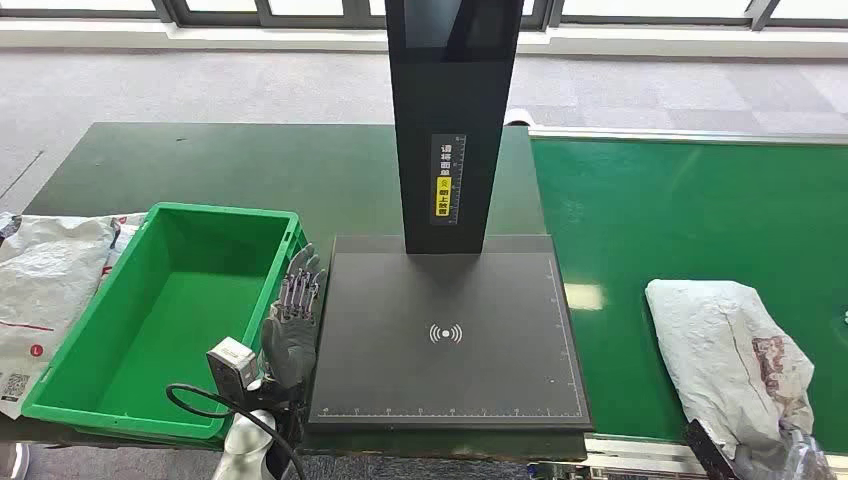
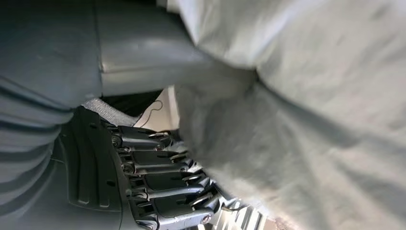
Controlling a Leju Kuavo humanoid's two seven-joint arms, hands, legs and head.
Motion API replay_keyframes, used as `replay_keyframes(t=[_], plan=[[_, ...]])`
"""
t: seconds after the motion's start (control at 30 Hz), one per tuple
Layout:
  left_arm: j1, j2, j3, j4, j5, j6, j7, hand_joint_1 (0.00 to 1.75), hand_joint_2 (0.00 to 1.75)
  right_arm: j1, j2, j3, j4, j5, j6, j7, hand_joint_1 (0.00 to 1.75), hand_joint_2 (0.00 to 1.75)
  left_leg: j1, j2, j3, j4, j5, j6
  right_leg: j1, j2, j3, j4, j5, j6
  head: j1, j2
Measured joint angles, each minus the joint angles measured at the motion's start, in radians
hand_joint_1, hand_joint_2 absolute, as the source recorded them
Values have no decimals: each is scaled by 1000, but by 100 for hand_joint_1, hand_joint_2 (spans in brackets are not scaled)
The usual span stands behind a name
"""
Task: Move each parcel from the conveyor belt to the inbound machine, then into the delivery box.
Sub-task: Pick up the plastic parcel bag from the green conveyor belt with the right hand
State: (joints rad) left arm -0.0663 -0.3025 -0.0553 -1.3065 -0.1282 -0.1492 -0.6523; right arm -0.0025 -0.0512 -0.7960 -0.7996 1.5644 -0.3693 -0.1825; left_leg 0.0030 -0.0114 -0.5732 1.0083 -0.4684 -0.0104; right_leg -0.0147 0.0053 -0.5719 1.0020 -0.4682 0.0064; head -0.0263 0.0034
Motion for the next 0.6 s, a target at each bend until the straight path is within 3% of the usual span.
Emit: replay_keyframes(t=[0.6], plan=[[0,0,0,1,-12,2,0,0,0,-9,56,9,-20,0,3,-35,175,175,0,-1,0,0,0,0,1,0,0,0,0,0,0,0]])
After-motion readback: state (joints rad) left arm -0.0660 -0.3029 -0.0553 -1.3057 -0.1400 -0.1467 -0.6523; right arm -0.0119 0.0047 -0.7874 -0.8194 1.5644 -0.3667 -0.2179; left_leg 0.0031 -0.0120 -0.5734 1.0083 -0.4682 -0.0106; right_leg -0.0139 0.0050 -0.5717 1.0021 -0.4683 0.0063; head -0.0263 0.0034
